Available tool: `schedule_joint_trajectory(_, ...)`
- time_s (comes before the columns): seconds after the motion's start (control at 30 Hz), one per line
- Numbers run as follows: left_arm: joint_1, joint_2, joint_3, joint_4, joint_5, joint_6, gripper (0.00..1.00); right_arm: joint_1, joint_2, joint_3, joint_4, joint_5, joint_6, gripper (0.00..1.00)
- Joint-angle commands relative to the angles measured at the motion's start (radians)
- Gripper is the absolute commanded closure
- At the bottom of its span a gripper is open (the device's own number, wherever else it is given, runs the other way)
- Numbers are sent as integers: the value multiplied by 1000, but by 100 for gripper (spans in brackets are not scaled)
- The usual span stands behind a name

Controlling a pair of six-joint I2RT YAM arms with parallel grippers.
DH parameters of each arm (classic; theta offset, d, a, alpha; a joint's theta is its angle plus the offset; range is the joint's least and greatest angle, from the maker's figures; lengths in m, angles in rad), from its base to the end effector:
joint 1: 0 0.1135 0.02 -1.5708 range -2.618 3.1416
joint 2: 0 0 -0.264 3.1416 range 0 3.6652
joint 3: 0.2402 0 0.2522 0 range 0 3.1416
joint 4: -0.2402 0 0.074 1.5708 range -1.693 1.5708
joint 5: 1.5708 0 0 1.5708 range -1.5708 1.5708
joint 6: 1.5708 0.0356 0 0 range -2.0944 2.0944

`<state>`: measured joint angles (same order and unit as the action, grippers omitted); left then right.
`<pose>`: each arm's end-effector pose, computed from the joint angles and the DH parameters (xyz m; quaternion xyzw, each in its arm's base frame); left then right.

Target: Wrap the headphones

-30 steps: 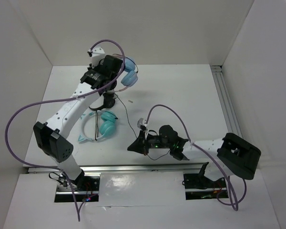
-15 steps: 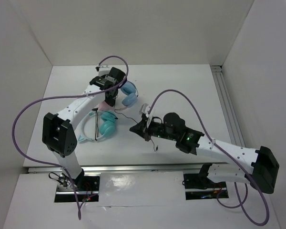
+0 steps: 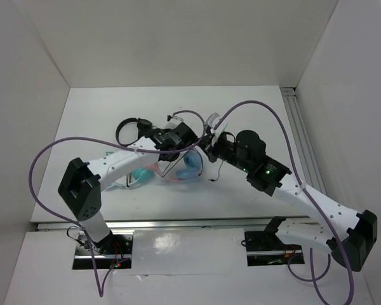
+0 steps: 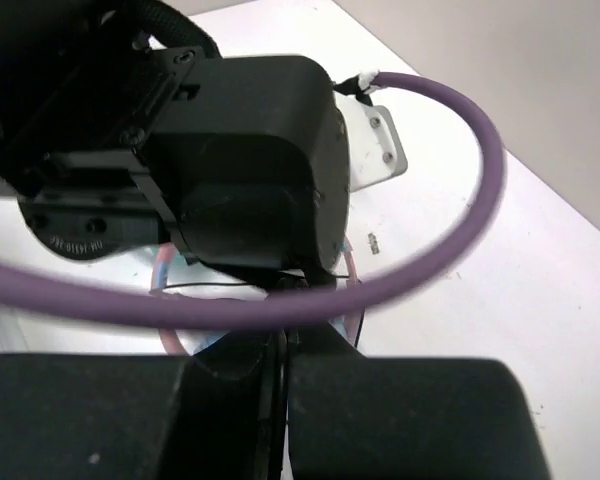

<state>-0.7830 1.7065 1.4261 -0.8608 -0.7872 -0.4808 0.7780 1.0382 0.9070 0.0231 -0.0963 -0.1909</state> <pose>0.2652 -0.2283 0.2748 0.0550 0.9043 0.1861 0.3802 0.1724 0.1747 0.3566 -0.3747 0.6429 0.2273 0.6282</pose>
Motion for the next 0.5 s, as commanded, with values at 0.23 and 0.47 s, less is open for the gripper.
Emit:
schedule_joint_trajectory(0.23, -114, -344, -220, 46, 26, 76, 100, -123, -84, 64, 0, 155, -58, 100)
schedule_joint_trajectory(0.47, -248, -521, -295, 72, 80, 100, 100, -212, -27, 75, 31, 96, -67, 100)
